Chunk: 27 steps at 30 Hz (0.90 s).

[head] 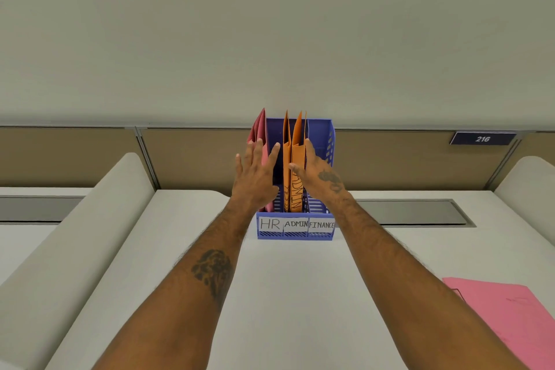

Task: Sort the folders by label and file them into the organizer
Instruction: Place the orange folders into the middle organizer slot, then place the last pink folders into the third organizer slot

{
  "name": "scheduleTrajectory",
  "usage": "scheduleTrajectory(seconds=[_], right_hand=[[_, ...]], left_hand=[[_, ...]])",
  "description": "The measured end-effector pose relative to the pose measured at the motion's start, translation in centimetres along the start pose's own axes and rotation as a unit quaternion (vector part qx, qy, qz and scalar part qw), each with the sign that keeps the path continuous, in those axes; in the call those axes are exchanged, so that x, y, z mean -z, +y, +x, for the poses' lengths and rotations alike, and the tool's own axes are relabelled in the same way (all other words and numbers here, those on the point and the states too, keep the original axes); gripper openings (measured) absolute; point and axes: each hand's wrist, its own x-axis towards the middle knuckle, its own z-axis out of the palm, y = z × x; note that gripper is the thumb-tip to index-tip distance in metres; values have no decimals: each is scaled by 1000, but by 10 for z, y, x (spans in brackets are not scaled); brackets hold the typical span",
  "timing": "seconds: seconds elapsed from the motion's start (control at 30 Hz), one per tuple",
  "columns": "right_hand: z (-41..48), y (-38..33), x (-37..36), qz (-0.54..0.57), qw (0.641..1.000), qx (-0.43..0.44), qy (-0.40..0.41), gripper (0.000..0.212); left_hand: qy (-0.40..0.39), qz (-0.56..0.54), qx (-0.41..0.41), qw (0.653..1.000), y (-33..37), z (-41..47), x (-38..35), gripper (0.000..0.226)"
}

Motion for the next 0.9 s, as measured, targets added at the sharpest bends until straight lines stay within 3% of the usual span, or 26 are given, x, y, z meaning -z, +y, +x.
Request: scheduleTrajectory(seconds=[0.33,0.47,0.9], right_hand=[[-90,19,-6,-161,986,33,-11,81],[-121,33,-7,-170,985,18,-19,92],[-186,106,14,-172,983,-54,-39,78]], left_hand=[[-4,-2,-11,1000,5,-71,0,96],[-20,-5,-21,1000,6,-99,-13,88],[-66,-51,-23,996,60,-140,-50,87]])
